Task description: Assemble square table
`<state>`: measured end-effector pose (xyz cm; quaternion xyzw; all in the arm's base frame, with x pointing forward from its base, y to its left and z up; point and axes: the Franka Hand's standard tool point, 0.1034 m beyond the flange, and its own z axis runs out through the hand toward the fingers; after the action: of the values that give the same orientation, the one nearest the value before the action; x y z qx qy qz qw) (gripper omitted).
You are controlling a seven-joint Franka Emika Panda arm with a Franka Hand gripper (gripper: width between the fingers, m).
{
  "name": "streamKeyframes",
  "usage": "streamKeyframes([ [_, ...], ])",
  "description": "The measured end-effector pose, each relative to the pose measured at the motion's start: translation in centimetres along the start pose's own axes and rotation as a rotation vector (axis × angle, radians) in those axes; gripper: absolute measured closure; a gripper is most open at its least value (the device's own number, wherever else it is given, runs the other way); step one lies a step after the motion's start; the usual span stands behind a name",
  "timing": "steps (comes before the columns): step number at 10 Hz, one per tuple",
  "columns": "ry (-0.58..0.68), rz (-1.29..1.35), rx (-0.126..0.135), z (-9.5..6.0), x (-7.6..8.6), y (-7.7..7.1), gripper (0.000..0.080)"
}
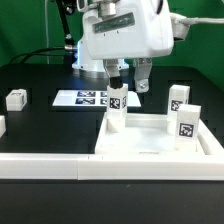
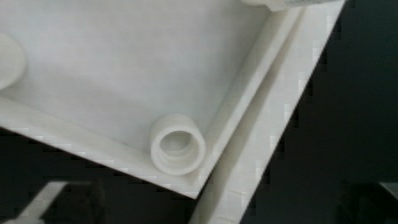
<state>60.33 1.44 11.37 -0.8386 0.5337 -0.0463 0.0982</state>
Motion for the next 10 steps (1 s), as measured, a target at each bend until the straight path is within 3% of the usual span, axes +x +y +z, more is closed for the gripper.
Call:
streamKeyframes([
  [1, 0.001, -0.052, -0.001, 0.0, 0.2, 0.1, 0.015],
  [2, -0.001, -0.246, -0.004, -0.2, 1.7, 1.4, 0.015],
  [3, 0.001, -0.362, -0.011, -0.7, 3.4, 3.4, 0.015],
  [5, -0.017, -0.63, -0.035, -1.9, 7.2, 9.8, 0.015],
  [6, -0.034, -0.717, -0.04, -2.4, 9.4, 12.0, 0.015],
  [7, -0.023, -0.766, -0.041, -2.8, 11.1, 13.1, 0.015],
  [10, -0.029, -0.943, -0.047, -2.7, 10.9, 13.0, 0.015],
])
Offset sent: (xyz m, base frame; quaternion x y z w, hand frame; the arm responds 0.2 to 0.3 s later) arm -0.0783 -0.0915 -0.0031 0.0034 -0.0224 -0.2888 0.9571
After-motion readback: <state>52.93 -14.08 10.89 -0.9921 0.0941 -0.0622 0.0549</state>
